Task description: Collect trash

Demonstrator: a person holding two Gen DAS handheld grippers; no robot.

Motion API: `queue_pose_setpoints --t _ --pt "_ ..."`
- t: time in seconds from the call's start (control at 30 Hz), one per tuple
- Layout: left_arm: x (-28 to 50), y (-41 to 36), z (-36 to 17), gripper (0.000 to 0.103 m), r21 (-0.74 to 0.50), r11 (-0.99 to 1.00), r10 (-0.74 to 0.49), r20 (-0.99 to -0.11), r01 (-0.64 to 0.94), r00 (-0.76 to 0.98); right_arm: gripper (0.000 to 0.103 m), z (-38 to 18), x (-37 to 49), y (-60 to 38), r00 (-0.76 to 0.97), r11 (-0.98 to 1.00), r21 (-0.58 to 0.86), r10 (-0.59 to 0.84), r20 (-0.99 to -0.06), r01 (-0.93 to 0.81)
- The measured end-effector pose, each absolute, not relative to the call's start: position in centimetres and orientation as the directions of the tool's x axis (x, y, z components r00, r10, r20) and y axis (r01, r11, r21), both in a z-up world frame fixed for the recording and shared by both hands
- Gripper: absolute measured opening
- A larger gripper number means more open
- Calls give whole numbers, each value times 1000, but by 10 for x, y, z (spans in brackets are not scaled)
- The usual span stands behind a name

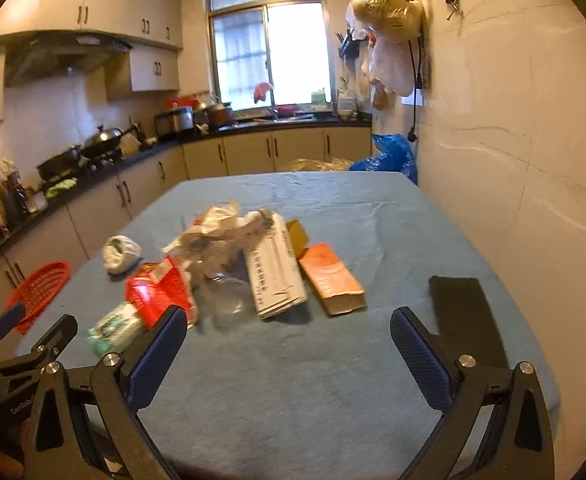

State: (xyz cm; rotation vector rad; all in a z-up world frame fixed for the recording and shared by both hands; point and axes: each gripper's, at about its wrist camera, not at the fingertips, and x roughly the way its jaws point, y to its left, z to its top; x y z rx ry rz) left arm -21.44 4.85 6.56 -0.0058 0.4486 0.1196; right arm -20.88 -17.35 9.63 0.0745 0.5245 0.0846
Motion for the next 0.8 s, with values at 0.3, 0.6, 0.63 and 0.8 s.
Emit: queue_pose_setpoints --t 0.3,0.6,0.63,0.8 --pt "-228 52 56 103 28 989 141 -426 -143 894 103 76 -218 -154 861 990 80 139 -490 -114" --pt "-215 59 41 103 29 986 156 -473 -161 867 102 65 -209 -154 858 994 74 103 -502 -76" --pt "-214 59 40 103 30 986 157 -474 -162 866 102 63 -207 -154 855 995 70 97 -510 -71" --pt "-215 57 40 103 43 984 171 -447 -171 878 101 64 -212 -151 878 999 27 43 -476 -34"
